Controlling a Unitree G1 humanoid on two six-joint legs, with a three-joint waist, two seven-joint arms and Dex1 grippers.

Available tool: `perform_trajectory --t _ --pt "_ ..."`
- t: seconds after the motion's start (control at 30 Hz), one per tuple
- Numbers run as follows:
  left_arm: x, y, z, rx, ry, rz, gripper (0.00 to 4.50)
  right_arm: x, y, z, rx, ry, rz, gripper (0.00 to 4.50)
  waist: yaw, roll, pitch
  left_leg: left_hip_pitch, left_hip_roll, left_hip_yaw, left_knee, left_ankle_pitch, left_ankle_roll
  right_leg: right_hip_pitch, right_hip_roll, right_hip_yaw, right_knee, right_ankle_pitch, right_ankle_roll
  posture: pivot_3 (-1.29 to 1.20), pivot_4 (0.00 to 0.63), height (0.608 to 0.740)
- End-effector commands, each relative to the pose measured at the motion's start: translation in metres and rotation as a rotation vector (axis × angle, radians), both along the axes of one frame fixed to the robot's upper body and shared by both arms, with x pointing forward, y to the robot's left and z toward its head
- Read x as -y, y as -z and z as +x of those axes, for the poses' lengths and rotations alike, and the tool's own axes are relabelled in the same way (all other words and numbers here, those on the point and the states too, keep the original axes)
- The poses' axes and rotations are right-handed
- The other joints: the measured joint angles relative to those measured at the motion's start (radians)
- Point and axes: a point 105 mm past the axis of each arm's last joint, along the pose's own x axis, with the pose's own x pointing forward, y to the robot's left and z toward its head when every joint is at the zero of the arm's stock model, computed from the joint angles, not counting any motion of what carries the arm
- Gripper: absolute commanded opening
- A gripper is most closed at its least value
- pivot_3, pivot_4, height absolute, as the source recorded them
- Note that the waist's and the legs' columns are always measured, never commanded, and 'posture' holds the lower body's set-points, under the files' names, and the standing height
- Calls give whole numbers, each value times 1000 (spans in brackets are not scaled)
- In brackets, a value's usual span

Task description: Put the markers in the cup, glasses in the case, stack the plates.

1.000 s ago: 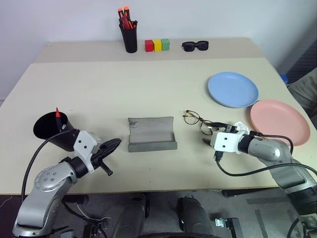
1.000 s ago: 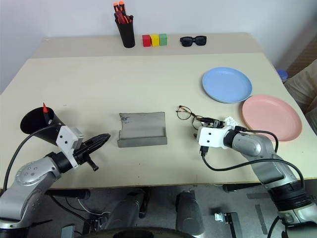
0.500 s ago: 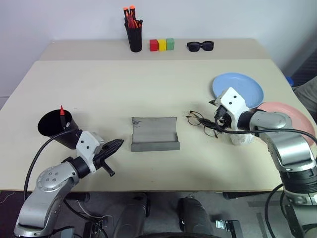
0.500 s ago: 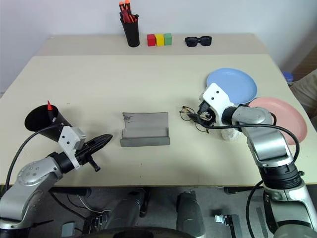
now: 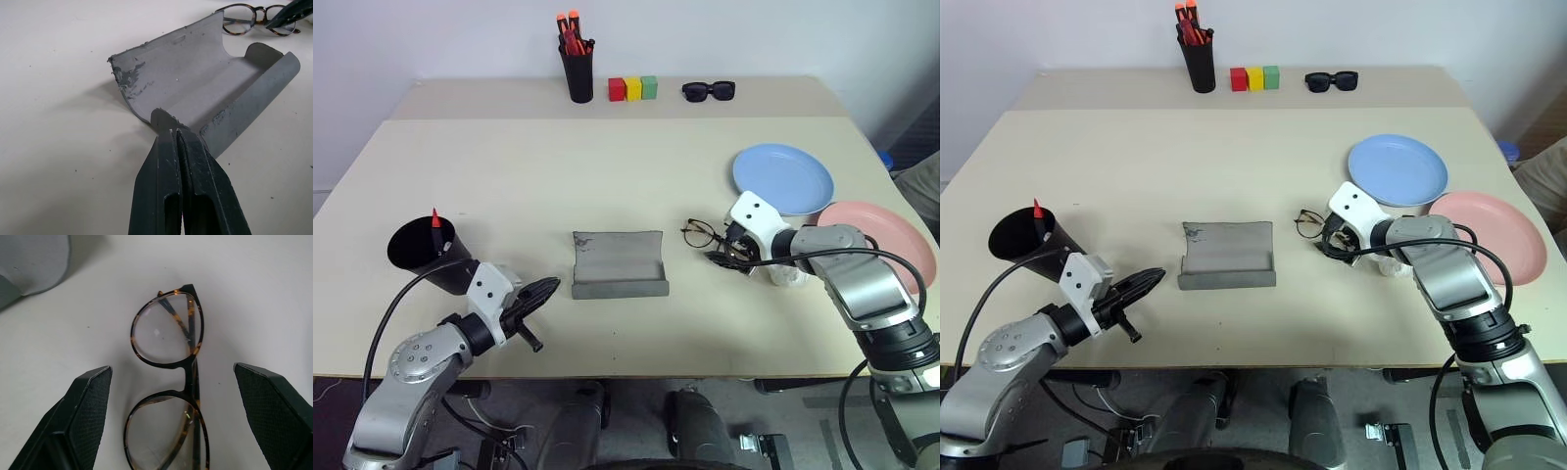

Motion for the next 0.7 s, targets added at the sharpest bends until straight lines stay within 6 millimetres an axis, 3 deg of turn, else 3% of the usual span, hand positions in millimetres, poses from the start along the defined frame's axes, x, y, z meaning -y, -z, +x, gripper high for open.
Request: perform_trajectory --t 0.03,0.17,0.2,0.5,0.7 --pt "7 -11 -3 52 24 5 29 1 -13 6 49 6 -12 2325 0 0 0 0 0 0 0 0 0 0 0 0 0 0 0 0 150 740" --pt "8 -13 -2 54 26 5 29 3 -10 7 39 19 -24 253 0 0 0 0 0 0 0 0 0 0 0 0 0 0 0 0 150 740" --pt "8 -13 -2 55 26 5 29 4 -9 7 38 22 -26 55 0 0 0 0 0 0 0 0 0 0 0 0 0 0 0 0 150 740" --pt "8 -15 -1 59 28 7 29 -2 -16 7 73 -19 -46 55 0 0 0 0 0 0 0 0 0 0 0 0 0 0 0 0 150 740" --pt "3 -17 1 76 1 17 29 -27 -53 4 197 -167 -59 55 -4 0 0 0 0 0 0 0 0 0 0 0 0 0 0 0 150 740"
